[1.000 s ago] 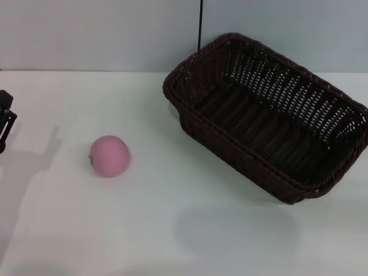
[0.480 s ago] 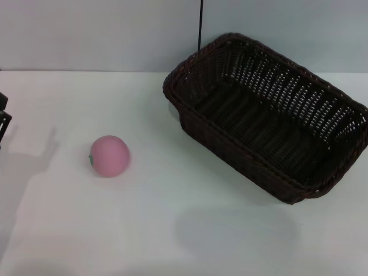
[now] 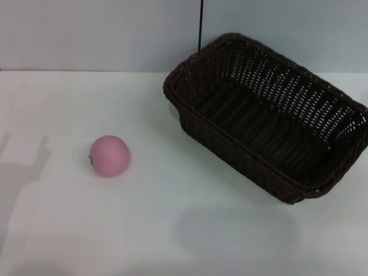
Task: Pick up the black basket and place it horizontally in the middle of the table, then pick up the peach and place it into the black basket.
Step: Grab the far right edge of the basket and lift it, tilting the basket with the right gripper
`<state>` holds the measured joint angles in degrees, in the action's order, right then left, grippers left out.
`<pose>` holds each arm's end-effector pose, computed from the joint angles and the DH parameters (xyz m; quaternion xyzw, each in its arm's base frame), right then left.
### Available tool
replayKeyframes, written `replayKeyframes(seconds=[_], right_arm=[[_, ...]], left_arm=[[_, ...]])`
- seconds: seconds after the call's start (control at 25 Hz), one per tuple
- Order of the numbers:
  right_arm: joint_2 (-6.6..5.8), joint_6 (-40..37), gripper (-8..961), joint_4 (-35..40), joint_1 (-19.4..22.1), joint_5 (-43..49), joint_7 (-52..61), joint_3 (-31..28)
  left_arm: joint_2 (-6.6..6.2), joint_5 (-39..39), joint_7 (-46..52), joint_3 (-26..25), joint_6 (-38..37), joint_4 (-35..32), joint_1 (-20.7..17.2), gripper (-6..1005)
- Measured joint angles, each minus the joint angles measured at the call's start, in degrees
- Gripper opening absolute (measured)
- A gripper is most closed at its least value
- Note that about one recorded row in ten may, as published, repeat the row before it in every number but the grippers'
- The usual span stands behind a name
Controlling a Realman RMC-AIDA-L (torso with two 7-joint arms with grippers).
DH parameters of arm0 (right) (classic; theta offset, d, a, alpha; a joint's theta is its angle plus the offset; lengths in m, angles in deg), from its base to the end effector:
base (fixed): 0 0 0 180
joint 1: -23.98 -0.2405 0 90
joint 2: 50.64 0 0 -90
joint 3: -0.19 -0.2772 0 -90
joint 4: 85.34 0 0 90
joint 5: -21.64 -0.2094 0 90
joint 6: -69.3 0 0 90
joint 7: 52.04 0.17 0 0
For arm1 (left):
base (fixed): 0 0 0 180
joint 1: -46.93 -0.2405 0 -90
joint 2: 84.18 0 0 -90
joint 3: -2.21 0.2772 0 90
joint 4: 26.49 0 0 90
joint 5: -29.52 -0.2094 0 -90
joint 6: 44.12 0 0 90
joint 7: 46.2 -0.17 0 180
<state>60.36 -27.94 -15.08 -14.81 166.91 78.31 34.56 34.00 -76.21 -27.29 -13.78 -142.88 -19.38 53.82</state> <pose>0.2620 0.4066 0.1213 -0.8658 0.4255 0.0168 0.2629 -0.3664 0.2197 0.0080 -0.6315 -0.2164 -0.4220 0.6134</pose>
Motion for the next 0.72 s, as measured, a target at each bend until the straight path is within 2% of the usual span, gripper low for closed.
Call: replayKeyframes(seconds=[0.12,0.2,0.32,0.44,0.6,0.72], right_arm=[[1.54,6.13,802,-4.97,-0.87,-0.2,-2.04,3.06],[1.8,7.42,801,-6.58,-1.26,-0.28,-2.66,3.33],[2.16,11.89,799,-14.53,-3.04,-0.71,-5.74,3.56],[2.4,13.86,798,-17.1,-3.37,-0.8,-7.16,3.58],[3.46,17.39,796,-19.84,-3.52,-1.36,-10.66,3.61],[3.55,18.51,794,-20.78,-3.52,-1.49,-11.8,3.63]], left_arm=[[0.03,-0.01,0.01,-0.04,-0.17,0.05,-0.39,834],[0.04,0.0,0.02,-0.04,-0.17,0.06,-0.42,834],[0.14,0.0,0.05,0.0,-0.2,0.18,-0.56,833],[0.14,0.0,0.06,0.0,-0.2,0.27,-0.59,833],[0.13,0.0,0.08,0.0,-0.21,0.36,-0.56,833],[0.12,0.0,0.08,0.0,-0.21,0.43,-0.36,834]])
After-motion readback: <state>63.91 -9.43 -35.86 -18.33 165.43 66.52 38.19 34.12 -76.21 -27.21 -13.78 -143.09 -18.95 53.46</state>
